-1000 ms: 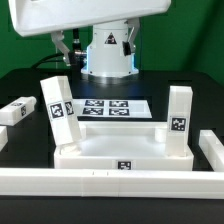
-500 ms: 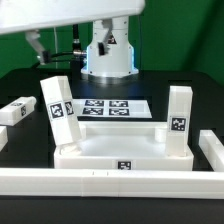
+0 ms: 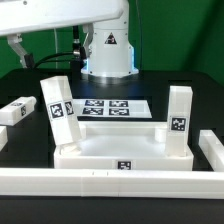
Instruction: Assemble desk
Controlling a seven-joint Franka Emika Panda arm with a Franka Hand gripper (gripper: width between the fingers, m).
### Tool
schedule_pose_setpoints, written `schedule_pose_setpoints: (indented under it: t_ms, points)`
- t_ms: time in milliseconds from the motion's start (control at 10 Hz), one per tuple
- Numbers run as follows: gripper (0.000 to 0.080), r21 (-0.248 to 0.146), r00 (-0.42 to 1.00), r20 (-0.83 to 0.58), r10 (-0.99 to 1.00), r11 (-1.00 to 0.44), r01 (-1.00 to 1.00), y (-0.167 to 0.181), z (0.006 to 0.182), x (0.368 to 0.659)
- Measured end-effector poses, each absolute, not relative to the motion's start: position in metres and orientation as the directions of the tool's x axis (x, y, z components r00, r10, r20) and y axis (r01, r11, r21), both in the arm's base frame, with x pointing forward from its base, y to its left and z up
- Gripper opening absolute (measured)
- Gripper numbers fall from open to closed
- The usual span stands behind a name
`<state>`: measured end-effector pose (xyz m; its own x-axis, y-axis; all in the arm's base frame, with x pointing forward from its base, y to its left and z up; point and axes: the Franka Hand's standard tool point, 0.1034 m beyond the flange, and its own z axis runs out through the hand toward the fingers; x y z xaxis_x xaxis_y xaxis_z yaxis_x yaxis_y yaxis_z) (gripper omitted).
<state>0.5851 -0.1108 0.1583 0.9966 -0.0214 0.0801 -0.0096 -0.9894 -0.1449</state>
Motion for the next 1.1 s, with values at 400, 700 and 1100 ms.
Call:
schedule_pose_setpoints:
  t_ms: [400, 700, 1100]
  points:
    - [0.0649, -0.161, 0.993, 0.054, -0.108, -0.982, -0.098, -0.125, 0.129, 0.56]
    - [0.0649, -0.158, 0.993, 0.06, -0.104, -0.983, -0.093, -0.124, 0.129, 0.562]
    - [0.0649, -0.147, 0.993, 0.073, -0.095, -0.986, -0.084, -0.12, 0.118, 0.57]
